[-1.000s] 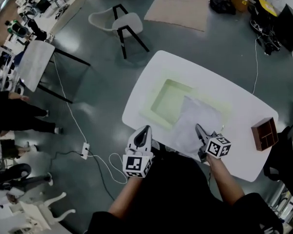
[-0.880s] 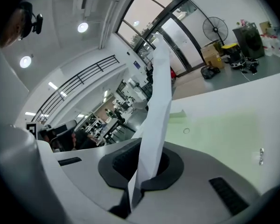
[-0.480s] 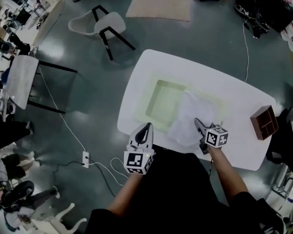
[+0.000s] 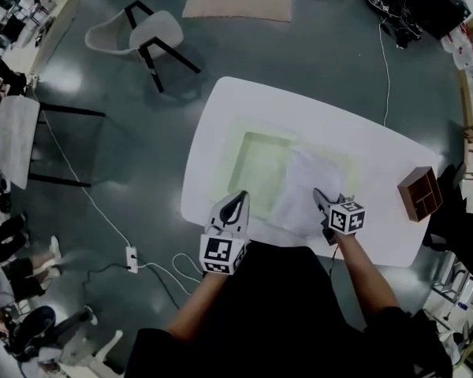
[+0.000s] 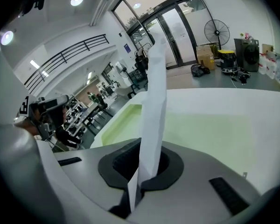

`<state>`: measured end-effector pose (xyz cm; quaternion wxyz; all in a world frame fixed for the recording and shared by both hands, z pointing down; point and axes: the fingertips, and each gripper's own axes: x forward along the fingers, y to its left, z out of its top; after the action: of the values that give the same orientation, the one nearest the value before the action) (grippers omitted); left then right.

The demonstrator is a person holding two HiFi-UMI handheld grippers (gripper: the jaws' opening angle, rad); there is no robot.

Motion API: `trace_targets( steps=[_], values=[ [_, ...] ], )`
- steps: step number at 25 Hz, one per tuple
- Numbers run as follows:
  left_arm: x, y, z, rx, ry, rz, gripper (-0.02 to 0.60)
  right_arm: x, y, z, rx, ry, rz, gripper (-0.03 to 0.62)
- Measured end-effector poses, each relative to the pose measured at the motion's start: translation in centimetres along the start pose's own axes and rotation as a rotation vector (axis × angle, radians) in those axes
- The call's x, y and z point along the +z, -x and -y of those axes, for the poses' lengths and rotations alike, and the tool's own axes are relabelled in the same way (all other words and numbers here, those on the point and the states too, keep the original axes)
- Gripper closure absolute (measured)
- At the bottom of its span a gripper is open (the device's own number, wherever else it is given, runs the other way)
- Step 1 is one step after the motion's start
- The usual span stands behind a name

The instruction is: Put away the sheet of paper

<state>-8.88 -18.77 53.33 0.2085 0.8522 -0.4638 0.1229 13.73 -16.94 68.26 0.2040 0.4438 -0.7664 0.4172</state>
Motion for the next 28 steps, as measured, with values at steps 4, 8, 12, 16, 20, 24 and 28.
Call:
trace_targets(
  steps=[4, 8, 12, 16, 20, 24, 28],
  values=[
    [-0.4, -1.2, 0.1, -0.029, 0.007, -0.028, 0.578, -0.4, -0.5, 1.0, -0.012, -0.004, -0.034, 0.595],
    [-1.2, -2.0, -0.2, -0.048, 0.004, -0.056, 0.578, -1.1, -1.0, 2.1, -0.023, -0.014, -0.057, 0.595],
    [-1.8, -2.7, -0.4, -0.062, 0.007, -0.077, 0.578, -1.4, -1.7, 3.1, -0.047, 0.034, -0.087, 0.595],
    [-1.7, -3.4, 0.2, -0.091, 0.005, -0.078, 0.578, -1.6, -2.3, 3.9, -0.068, 0.098, -0.123, 0.594],
    [-1.8, -4.0, 0.3, -0.093, 0.01, -0.075, 0.578, -2.0, -3.2, 4.7, -0.065, 0.044, -0.123, 0.594],
    [-2.3, -3.7, 0.1, -0.073, 0.027, -0.078, 0.578, -2.8, -3.7, 5.2, -0.049, -0.123, -0.104, 0.594],
    [-2.6, -3.4, -0.2, -0.06, 0.045, -0.072, 0.578, -3.1, -4.1, 5.9, -0.035, -0.244, -0.093, 0.594]
  ],
)
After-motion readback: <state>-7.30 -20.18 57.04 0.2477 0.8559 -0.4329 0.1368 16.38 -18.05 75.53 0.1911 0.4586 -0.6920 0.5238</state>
